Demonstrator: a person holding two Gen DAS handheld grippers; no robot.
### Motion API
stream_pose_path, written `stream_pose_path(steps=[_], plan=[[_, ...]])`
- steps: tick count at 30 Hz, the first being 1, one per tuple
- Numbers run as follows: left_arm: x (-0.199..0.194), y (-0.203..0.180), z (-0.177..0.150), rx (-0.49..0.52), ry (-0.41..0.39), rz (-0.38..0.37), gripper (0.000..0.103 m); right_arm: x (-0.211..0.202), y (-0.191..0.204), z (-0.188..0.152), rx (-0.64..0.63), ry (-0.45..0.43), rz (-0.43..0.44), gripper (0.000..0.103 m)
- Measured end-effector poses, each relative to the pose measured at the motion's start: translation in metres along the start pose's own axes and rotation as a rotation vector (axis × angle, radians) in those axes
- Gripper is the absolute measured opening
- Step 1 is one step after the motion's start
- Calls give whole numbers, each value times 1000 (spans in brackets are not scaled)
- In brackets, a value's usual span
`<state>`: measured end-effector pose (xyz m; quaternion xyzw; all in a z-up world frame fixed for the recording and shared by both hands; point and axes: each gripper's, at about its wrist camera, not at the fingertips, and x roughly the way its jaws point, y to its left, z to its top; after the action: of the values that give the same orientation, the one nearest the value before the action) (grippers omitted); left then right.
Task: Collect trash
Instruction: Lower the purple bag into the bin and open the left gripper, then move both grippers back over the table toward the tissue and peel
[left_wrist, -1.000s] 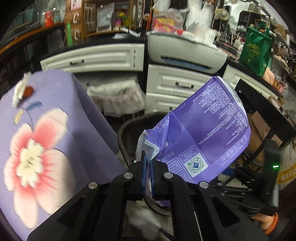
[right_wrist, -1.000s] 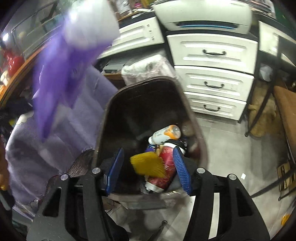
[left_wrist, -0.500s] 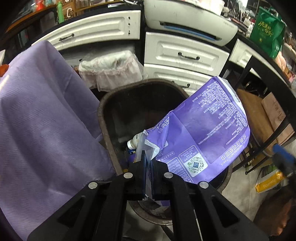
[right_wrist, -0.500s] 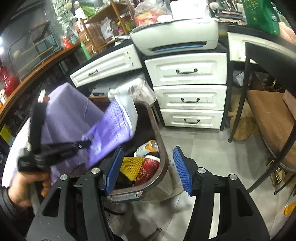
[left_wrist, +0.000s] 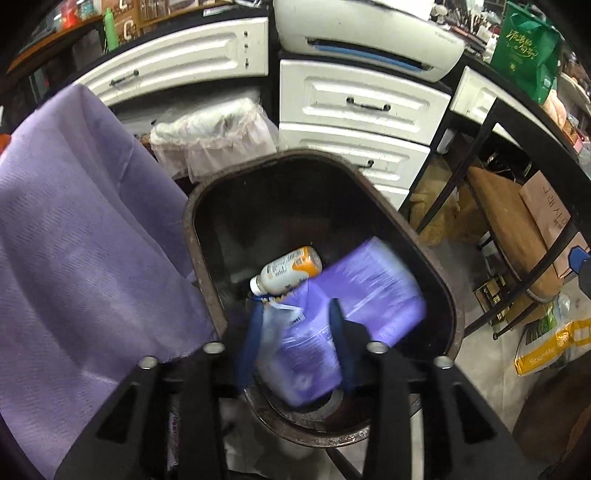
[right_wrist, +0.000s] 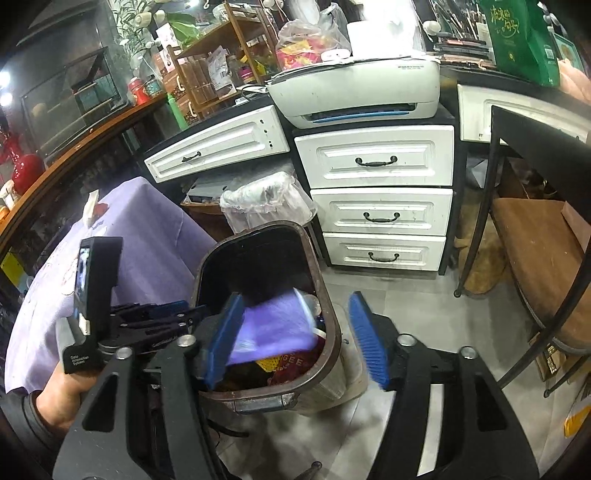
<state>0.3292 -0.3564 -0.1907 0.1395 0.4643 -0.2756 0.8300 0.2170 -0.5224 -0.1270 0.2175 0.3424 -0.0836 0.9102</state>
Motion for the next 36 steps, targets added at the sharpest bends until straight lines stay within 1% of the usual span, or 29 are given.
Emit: stream_pose_path(steps=[1, 2, 3, 9, 10, 12, 16, 19, 23, 26, 29, 33, 36], plan=[[-4, 0, 0, 5, -13, 2, 48, -2, 2, 1, -1, -7, -1, 68], [-9, -1, 0, 10, -28, 3, 53, -3, 3, 2, -3, -11, 2, 68], [-13, -2, 1, 14, -43, 0, 56, -3, 4, 3, -6, -13, 4, 68], [-54, 2, 1, 8, -134, -30, 65, -2, 20, 11, -38, -16, 16, 69], [-61, 2, 1, 13, -147, -29, 66, -2, 23, 12, -41, -15, 20, 70], [-80, 6, 0, 24, -192, -26, 73, 0, 28, 16, -48, -13, 31, 70], [-109, 16, 0, 20, -254, -8, 80, 4, 44, 22, -65, -8, 64, 70], [-128, 29, 0, 8, -289, 13, 84, 5, 60, 27, -83, -8, 92, 70], [-151, 43, 1, 24, -336, 59, 90, 7, 88, 36, -129, -12, 138, 71], [-166, 59, 2, 17, -359, 83, 91, 10, 111, 43, -163, -11, 175, 71], [-177, 78, 2, 9, -371, 122, 95, 13, 135, 48, -204, -5, 215, 71], [-189, 107, 2, 0, -370, 185, 95, 21, 172, 54, -251, 14, 282, 72], [-196, 130, -1, -10, -366, 229, 96, 27, 197, 59, -287, 21, 314, 72]])
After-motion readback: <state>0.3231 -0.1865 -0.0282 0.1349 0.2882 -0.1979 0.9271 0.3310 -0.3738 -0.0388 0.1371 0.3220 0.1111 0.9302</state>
